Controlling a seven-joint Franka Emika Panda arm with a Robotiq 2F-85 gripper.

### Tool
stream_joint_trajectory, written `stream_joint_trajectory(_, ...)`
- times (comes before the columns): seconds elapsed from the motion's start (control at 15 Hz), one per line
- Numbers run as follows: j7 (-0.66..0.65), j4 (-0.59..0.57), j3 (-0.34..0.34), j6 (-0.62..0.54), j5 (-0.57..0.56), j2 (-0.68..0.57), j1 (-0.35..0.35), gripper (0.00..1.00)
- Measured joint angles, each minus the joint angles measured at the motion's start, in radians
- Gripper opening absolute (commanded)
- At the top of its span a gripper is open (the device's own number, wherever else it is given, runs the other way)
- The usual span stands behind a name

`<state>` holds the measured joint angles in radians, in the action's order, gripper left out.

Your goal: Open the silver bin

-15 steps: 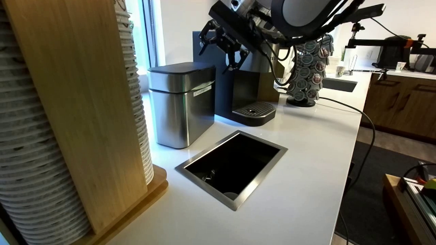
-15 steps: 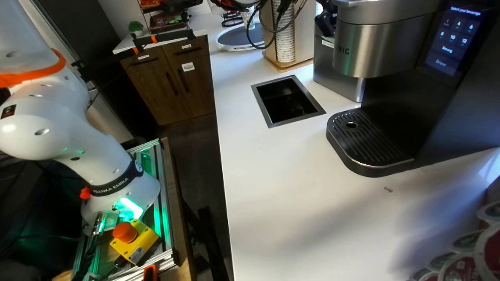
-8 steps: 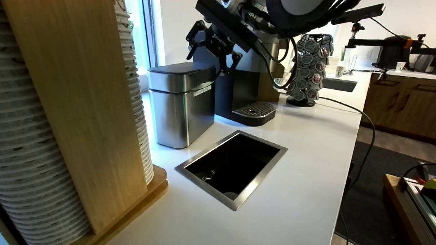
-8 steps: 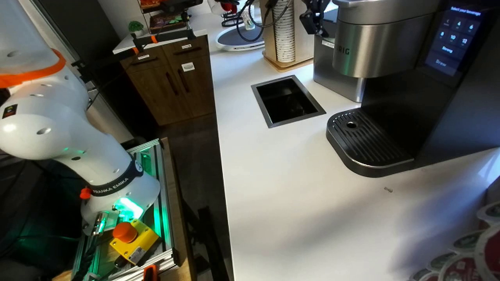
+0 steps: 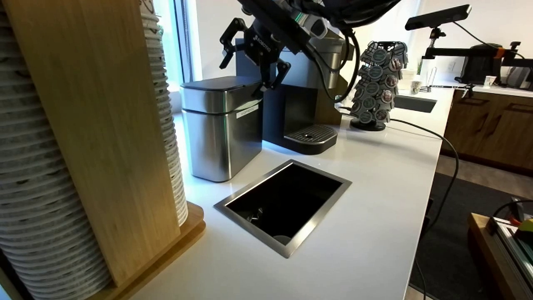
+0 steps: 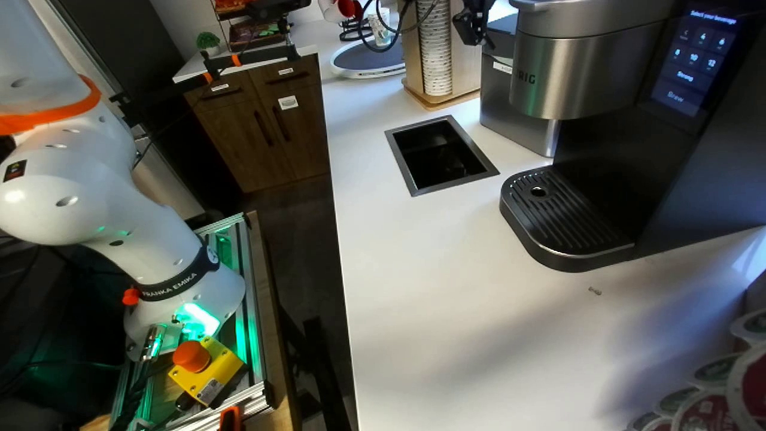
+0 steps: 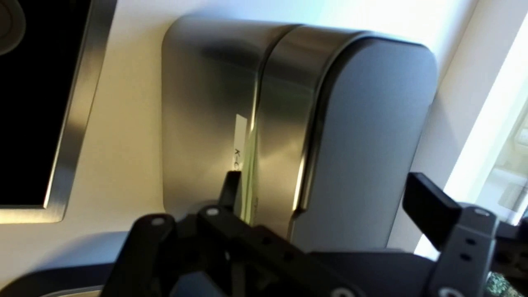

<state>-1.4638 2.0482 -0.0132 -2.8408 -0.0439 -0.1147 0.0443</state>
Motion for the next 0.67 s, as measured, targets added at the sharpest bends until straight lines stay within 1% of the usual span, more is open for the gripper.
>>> stream_joint_trajectory(0.13, 0.010, -0.007, -0.002, -0.007, 0.016, 0.000, 0.000, 1.00)
stream_joint_trajectory(0.67, 0.030, -0.009, 0.014, -0.088, 0.008, -0.020, -0.006, 1.00)
